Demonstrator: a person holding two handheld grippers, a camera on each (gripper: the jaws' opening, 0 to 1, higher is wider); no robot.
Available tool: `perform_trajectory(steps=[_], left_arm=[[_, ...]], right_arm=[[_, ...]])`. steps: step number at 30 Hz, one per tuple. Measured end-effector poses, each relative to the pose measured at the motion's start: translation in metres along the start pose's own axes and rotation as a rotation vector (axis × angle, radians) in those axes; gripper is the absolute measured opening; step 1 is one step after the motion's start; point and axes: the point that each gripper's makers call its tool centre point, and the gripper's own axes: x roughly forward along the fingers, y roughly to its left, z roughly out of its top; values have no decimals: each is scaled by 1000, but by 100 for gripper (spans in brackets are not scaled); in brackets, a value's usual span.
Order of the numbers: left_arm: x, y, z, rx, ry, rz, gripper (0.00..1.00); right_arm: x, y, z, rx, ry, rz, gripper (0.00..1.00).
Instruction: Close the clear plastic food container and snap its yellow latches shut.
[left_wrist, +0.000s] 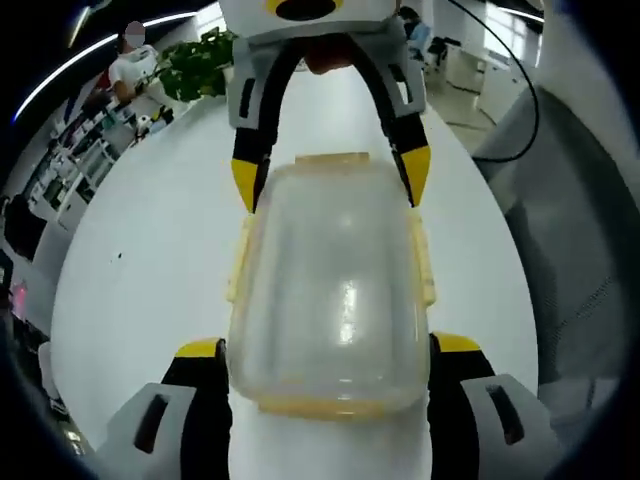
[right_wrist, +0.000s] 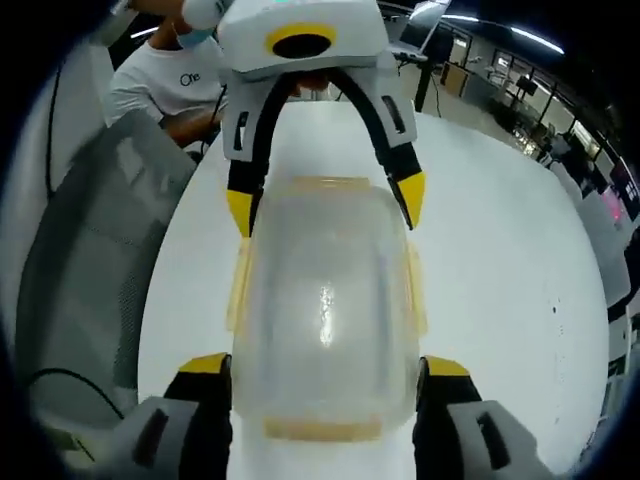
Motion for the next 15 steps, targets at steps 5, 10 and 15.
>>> perform_trajectory(steps=[5,10,15], left_arm=[[0,0,0,-2,-5,0,78],[-1,-7,-2,-4,19,2,78],[-3,-19,-3,-9,17,4,78]], right_arm=[[2,1,1,-1,10,-4,74],[3,6,2,-9,28,0,74],[5,19,3,-17,20,6,75]])
